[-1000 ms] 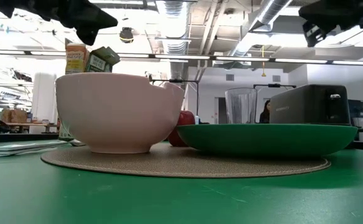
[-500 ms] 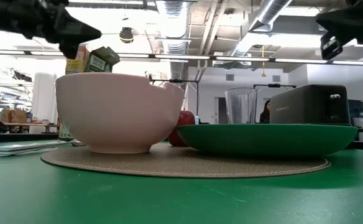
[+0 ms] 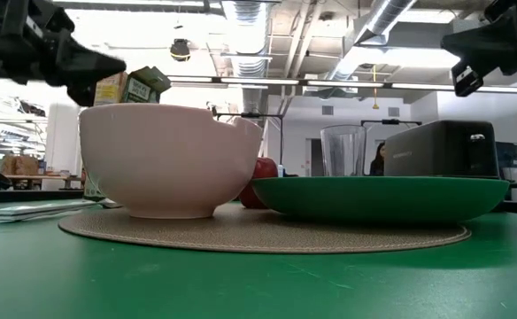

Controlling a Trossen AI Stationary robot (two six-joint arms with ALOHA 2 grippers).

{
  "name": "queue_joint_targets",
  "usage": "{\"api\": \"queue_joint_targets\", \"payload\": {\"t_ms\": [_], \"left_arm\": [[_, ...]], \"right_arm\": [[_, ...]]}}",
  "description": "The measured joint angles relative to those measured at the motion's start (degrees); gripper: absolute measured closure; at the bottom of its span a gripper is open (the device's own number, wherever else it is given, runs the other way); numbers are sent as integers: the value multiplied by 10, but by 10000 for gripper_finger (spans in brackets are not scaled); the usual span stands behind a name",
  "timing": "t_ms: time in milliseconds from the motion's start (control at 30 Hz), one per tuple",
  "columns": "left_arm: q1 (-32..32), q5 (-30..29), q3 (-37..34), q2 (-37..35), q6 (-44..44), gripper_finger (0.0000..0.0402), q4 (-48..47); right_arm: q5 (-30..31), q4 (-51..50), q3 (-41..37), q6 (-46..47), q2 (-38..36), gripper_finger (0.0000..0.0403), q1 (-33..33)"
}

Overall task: Arrange a breakfast setting
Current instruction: Return to Home Position

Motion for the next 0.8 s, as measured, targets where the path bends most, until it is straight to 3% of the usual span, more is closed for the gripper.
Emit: {"api": "queue_joint_targets", "payload": {"t_ms": [267,467,800], "left_arm": [[0,8,-40,-33,-8,402,21],[0,2,-40,-33,-5,402,19],[0,9,-40,-33,20,402,17]], "right_arm": [[0,5,-6,-2,0,368,0],[2,87,-81,12,0,373,-14],[2,65,-86,19,2,364,-26]]}}
